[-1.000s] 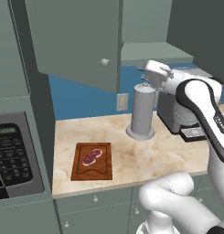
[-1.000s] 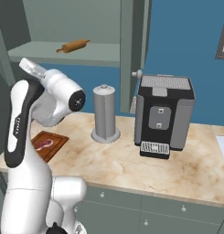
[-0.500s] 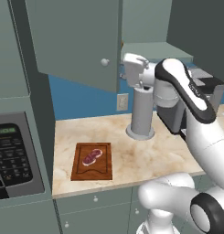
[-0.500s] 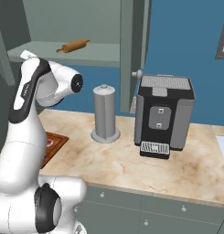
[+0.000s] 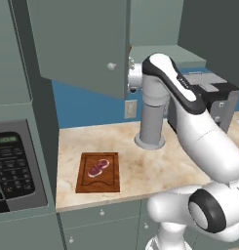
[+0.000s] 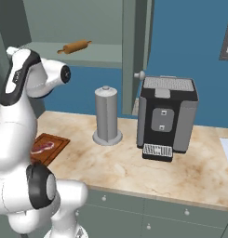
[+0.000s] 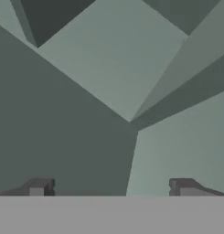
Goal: Open the cabinet, retrieve the rolling pin, and place it next to the meat on the cutting board to prepare for tenderizing.
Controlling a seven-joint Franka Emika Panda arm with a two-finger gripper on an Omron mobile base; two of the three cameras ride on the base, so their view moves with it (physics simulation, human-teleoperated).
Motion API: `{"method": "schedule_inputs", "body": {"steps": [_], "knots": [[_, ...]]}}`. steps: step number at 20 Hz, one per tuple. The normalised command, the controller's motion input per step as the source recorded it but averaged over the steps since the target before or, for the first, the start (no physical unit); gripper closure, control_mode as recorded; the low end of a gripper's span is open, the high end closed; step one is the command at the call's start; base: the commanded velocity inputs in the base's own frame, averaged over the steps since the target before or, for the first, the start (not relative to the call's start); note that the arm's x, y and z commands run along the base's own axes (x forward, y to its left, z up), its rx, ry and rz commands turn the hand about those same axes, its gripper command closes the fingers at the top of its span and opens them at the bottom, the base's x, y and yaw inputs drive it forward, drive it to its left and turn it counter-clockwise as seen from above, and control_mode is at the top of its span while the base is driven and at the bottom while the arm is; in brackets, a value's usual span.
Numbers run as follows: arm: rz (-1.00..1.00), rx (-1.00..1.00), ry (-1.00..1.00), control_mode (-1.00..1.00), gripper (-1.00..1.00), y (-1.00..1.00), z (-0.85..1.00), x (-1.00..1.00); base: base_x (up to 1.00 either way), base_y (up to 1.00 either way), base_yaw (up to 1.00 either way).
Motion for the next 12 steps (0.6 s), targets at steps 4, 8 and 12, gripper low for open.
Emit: {"method": "schedule_inputs", "body": {"steps": [4,8,12], "knots": [[0.10,-0.01,0.00,-1.00,-1.00,0.94,0.00,0.00,0.00,0.00,0.00],[0.09,-0.03,0.00,-1.00,-1.00,0.99,0.00,0.00,0.00,0.00,0.00],[0.07,-0.05,0.00,-1.00,-1.00,1.00,0.00,0.00,0.00,0.00,0.00]]}}
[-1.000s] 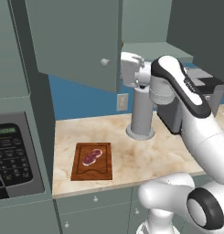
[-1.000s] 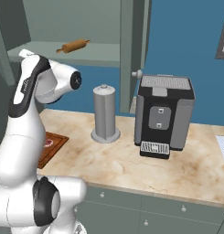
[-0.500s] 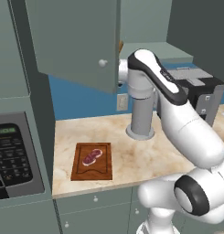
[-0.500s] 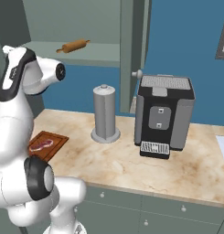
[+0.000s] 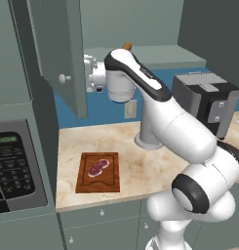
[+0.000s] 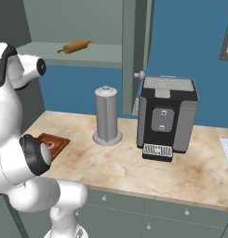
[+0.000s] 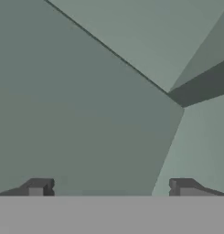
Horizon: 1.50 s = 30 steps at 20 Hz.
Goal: Open the cabinet, retrieve the rolling pin, and place it next to the meat on the cutting board to prepare for tenderizing.
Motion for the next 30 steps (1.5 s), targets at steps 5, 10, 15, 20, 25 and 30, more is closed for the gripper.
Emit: {"method": "schedule_inputs", "body": {"steps": [5,10,15,20,25,30], "knots": [[0.01,-0.18,-0.05,-1.00,-1.00,0.96,-0.01,-0.03,0.00,0.00,0.00],[-0.07,-0.18,-0.08,-1.00,-1.00,0.39,-0.01,-0.12,0.00,0.00,0.00],[-0.27,-0.08,-0.15,-1.00,-1.00,-0.13,0.00,-0.47,0.00,0.00,0.00],[-0.38,-0.05,-0.09,-1.00,-1.00,-0.34,0.02,-0.49,0.00,0.00,0.00],[-0.47,0.00,0.02,-1.00,-1.00,-0.60,0.03,-0.12,0.00,0.00,0.00],[-0.50,0.00,0.12,-1.00,-1.00,-0.65,0.10,0.00,0.00,0.00,0.00]]}}
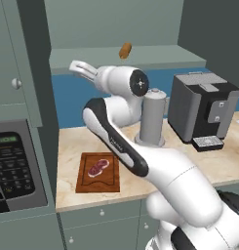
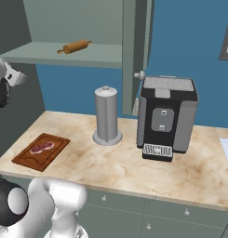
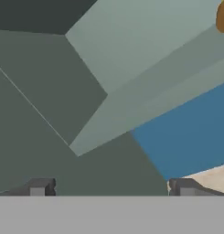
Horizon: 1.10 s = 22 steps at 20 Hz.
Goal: Open the cabinet, retrieve the rolling pin, and place it next to the meat on the cutting board to prepare for tenderizing.
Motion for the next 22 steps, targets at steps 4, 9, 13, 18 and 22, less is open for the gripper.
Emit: {"method": "schedule_inputs", "body": {"steps": [4,9,13,18,22], "knots": [[-0.48,0.00,0.16,-1.00,-1.00,-0.62,0.20,0.00,0.00,0.00,0.00],[-0.38,-0.01,0.12,-1.00,-1.00,-0.54,0.36,-0.03,0.00,0.00,0.00],[-0.31,0.00,0.19,-1.00,-1.00,-0.48,0.49,-0.10,0.00,0.00,0.00],[-0.18,-0.02,0.22,-1.00,-1.00,-0.43,0.31,0.01,0.00,0.00,0.00],[-0.02,-0.04,0.14,-1.00,-1.00,-0.30,0.15,0.35,0.00,0.00,0.00]]}}
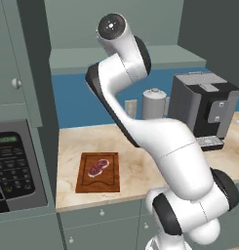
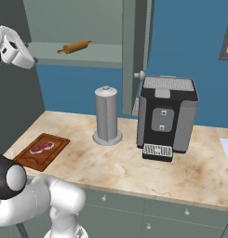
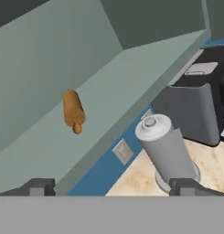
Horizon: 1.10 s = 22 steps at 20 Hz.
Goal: Open the cabinet, retrieve the rolling pin, and place it next to the meat on the cutting board to prepare for tenderizing.
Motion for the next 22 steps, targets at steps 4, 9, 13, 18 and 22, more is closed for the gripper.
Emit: {"method": "schedule_inputs", "body": {"steps": [4,9,13,18,22], "knots": [[0.00,-0.06,0.04,-1.00,-1.00,-0.21,0.08,0.53,0.00,0.00,0.00],[0.00,-0.08,0.00,-1.00,-1.00,-0.17,0.01,0.22,0.00,0.00,0.00],[0.00,-0.02,-0.03,-1.00,-1.00,-0.28,0.00,0.15,0.00,0.00,0.00],[0.03,0.00,0.00,-1.00,-1.00,-0.36,0.00,0.41,0.00,0.00,0.00],[0.06,0.00,0.03,-1.00,-1.00,-0.27,0.00,0.46,0.00,0.00,0.00]]}}
